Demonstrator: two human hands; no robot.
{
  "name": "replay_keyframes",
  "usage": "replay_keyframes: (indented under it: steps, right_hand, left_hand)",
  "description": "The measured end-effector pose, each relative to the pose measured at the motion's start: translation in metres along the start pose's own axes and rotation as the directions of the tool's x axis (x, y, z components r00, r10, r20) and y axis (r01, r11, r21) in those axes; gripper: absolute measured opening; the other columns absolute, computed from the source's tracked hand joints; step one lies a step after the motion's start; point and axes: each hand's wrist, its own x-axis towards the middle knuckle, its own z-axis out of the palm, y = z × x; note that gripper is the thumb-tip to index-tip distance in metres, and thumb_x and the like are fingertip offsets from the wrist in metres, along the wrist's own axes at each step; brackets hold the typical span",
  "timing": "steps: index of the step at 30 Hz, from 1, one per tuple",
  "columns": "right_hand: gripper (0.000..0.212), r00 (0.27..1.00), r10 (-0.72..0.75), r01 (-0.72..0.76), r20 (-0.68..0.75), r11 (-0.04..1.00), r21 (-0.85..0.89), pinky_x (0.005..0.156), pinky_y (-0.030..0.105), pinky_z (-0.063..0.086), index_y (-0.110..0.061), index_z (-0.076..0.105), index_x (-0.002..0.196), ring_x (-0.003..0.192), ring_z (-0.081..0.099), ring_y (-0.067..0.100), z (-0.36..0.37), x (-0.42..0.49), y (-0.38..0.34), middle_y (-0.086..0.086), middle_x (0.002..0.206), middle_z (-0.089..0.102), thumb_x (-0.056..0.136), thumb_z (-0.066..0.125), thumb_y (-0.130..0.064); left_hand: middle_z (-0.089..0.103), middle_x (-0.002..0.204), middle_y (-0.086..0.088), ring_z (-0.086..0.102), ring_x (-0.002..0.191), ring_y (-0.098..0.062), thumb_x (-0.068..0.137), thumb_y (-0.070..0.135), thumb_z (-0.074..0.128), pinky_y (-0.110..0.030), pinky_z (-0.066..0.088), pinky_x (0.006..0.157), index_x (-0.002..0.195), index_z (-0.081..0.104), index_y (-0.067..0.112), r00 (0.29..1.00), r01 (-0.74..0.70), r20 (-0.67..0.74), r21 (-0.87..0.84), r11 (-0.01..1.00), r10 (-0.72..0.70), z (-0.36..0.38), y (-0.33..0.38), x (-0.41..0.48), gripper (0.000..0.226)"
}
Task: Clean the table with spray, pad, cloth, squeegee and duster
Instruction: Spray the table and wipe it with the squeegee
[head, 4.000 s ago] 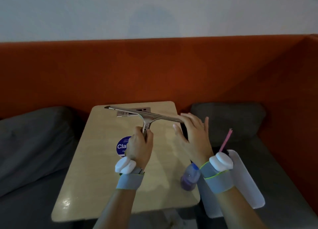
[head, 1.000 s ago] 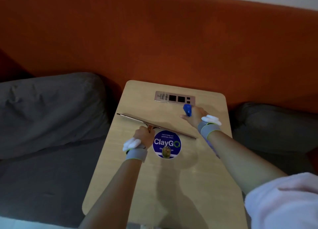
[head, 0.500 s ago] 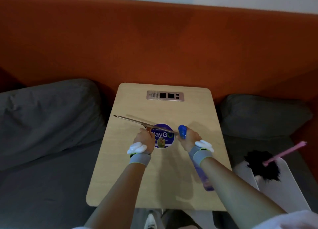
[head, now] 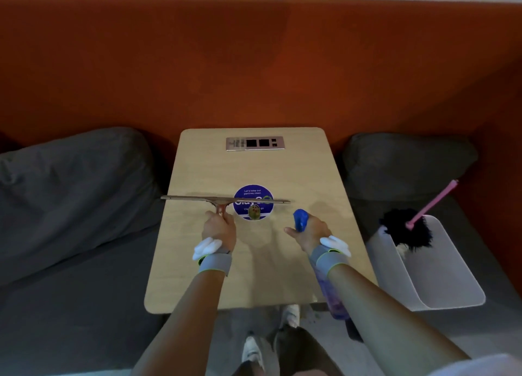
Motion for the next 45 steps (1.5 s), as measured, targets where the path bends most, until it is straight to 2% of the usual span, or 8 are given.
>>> replay_keyframes:
  steps: [6, 11, 17, 24, 29, 34, 39, 45]
  right_hand:
    - [0.044, 0.998, 0.062, -0.061, 0.011, 0.997, -0.051, 0.063, 0.03, 0.046, -0.018, 0.042, 0.065, 0.064, 0.054, 0.026, 0.006, -0.02, 0.016, 0.0, 0.061, 0.051, 0.084, 0.067, -0.05]
    - [0.019, 0.99, 0.037, -0.054, 0.139, 0.991, 0.12, 0.077, 0.039, 0.057, -0.024, 0.061, 0.098, 0.076, 0.069, 0.032, 0.011, -0.027, 0.041, 0.002, 0.091, 0.07, 0.083, 0.068, -0.032]
    - [0.045, 0.995, 0.062, -0.071, 0.077, 0.99, 0.119, 0.058, 0.03, 0.036, -0.019, 0.041, 0.063, 0.06, 0.043, 0.023, 0.006, -0.049, 0.063, 0.0, 0.06, 0.046, 0.079, 0.072, -0.049]
    - [0.032, 0.988, 0.024, -0.046, 0.153, 0.988, 0.147, 0.064, 0.031, 0.044, -0.011, 0.06, 0.079, 0.07, 0.06, 0.027, 0.0, -0.059, 0.097, 0.001, 0.071, 0.058, 0.077, 0.076, -0.039]
    - [0.043, 0.989, 0.118, -0.133, 0.091, 0.976, 0.174, 0.057, 0.029, 0.04, -0.015, 0.047, 0.063, 0.058, 0.048, 0.022, 0.003, -0.073, 0.107, 0.002, 0.062, 0.051, 0.076, 0.07, -0.049]
    - [0.041, 0.985, 0.085, -0.114, 0.15, 0.973, 0.199, 0.063, 0.032, 0.051, -0.013, 0.066, 0.08, 0.07, 0.064, 0.023, 0.002, -0.076, 0.117, 0.004, 0.077, 0.067, 0.074, 0.073, -0.052]
    - [0.052, 0.99, 0.066, -0.093, 0.122, 0.968, 0.234, 0.05, 0.027, 0.035, -0.016, 0.04, 0.057, 0.049, 0.041, 0.019, 0.006, -0.085, 0.111, 0.001, 0.055, 0.044, 0.077, 0.073, -0.051]
    - [0.043, 0.983, -0.057, 0.02, 0.173, 0.978, 0.208, 0.053, 0.027, 0.035, -0.018, 0.045, 0.063, 0.065, 0.047, 0.02, 0.016, -0.086, 0.08, 0.0, 0.062, 0.047, 0.078, 0.073, -0.048]
  left_hand:
    - [0.06, 0.11, -0.032, 0.059, 0.097, -0.047, 0.099, 0.028, 0.041, -0.043, 0.045, 0.075, 0.113, 0.044, -0.007, 0.997, 0.058, -0.045, -0.065, 0.996, -0.061, -0.009, -0.007, -0.008, 0.038]
    - [0.059, 0.112, -0.033, 0.057, 0.099, -0.048, 0.098, 0.026, 0.042, -0.043, 0.044, 0.076, 0.115, 0.044, -0.008, 0.994, 0.095, -0.052, -0.108, 0.99, -0.101, -0.004, -0.004, -0.023, 0.038]
    - [0.058, 0.114, -0.033, 0.055, 0.104, -0.047, 0.098, 0.024, 0.042, -0.043, 0.043, 0.078, 0.116, 0.045, -0.01, 0.995, 0.087, -0.038, -0.096, 0.992, -0.091, 0.009, 0.005, -0.049, 0.038]
    - [0.058, 0.117, -0.031, 0.055, 0.106, -0.046, 0.098, 0.025, 0.043, -0.042, 0.043, 0.08, 0.117, 0.045, -0.01, 0.997, 0.076, -0.023, -0.069, 0.995, -0.078, 0.023, 0.006, -0.083, 0.04]
    - [0.059, 0.116, -0.031, 0.056, 0.104, -0.046, 0.098, 0.027, 0.044, -0.041, 0.044, 0.079, 0.117, 0.045, -0.008, 0.996, 0.09, -0.02, -0.079, 0.993, -0.092, 0.025, 0.002, -0.094, 0.04]
    - [0.058, 0.117, -0.031, 0.056, 0.105, -0.046, 0.097, 0.027, 0.045, -0.042, 0.044, 0.081, 0.118, 0.046, -0.008, 0.995, 0.098, -0.026, -0.098, 0.99, -0.101, 0.027, 0.002, -0.103, 0.041]
    - [0.058, 0.118, -0.03, 0.055, 0.106, -0.045, 0.098, 0.027, 0.044, -0.04, 0.043, 0.08, 0.118, 0.047, -0.008, 0.993, 0.103, -0.04, -0.097, 0.99, -0.107, 0.023, 0.0, -0.107, 0.041]
    - [0.058, 0.118, -0.03, 0.055, 0.105, -0.045, 0.098, 0.028, 0.043, -0.036, 0.037, 0.073, 0.117, 0.047, -0.008, 0.992, 0.112, -0.05, -0.124, 0.986, -0.119, 0.011, -0.012, -0.099, 0.041]
